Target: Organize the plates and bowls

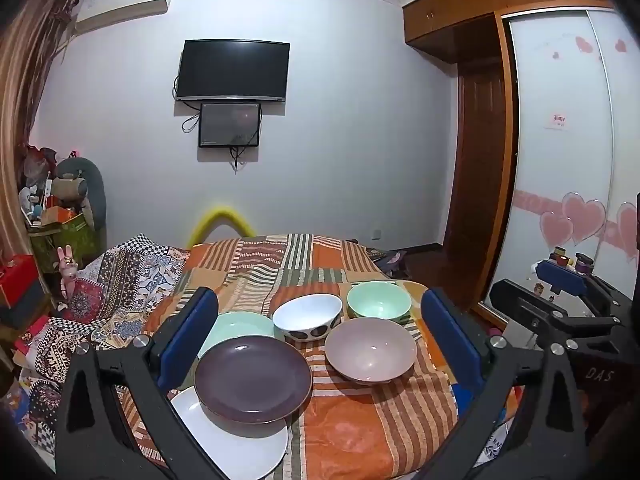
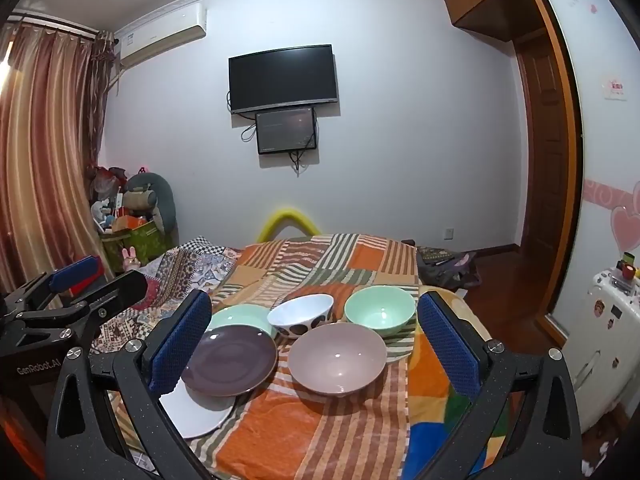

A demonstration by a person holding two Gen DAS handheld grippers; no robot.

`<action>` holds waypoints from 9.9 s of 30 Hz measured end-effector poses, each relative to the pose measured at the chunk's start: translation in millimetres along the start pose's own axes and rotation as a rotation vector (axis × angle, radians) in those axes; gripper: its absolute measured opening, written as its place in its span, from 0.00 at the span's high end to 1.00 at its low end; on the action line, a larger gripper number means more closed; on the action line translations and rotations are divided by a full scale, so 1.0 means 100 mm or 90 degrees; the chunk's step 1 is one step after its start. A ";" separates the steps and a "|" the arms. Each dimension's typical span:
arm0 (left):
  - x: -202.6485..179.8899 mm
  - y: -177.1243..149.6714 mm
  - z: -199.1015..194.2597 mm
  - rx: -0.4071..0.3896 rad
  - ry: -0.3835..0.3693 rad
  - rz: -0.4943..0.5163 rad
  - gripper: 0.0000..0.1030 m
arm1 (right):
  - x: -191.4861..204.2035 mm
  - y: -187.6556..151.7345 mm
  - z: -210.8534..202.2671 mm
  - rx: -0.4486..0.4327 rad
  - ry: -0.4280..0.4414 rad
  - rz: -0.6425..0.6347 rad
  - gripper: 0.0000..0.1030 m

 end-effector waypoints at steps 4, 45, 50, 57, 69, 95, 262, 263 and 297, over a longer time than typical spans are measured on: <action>-0.01 0.00 -0.01 -0.002 0.001 0.004 0.00 | 0.02 0.00 0.00 -0.001 0.000 -0.002 0.00; 0.01 -0.02 0.04 0.006 -0.006 -0.006 0.00 | 0.00 0.03 0.00 0.000 0.001 -0.001 0.00; 0.02 -0.02 0.05 0.009 -0.008 -0.008 0.00 | 0.00 0.03 0.00 0.001 0.000 -0.001 0.00; 0.02 -0.02 0.05 0.009 -0.008 -0.008 0.00 | 0.00 0.03 0.00 0.001 0.001 0.000 0.00; 0.10 -0.10 0.15 0.028 -0.003 -0.014 0.00 | 0.00 -0.04 0.11 0.027 0.006 0.005 0.00; 1.59 -1.15 1.46 0.292 0.087 -0.139 0.18 | 0.35 -0.83 1.24 0.259 0.079 0.023 0.14; 0.31 -2.35 1.48 0.601 -0.030 -0.019 0.76 | -0.48 -1.92 0.89 0.475 0.042 0.140 0.75; 0.31 -2.33 1.46 0.594 -0.027 -0.014 0.76 | -0.49 -1.90 0.88 0.468 0.036 0.135 0.75; 1.69 -1.64 0.56 0.373 0.127 -0.134 0.31 | 0.54 -1.07 1.05 0.346 0.110 -0.008 0.41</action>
Point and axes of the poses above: each gripper's, at about its wrist camera, not at the fingertips, and z roughly the way its jaws point, x to its left, y to its top, the point moved 6 cm from there along z, roughly the way its jaws point, and after that the axes turned 3 degrees about -x, right-handed, at the moved point
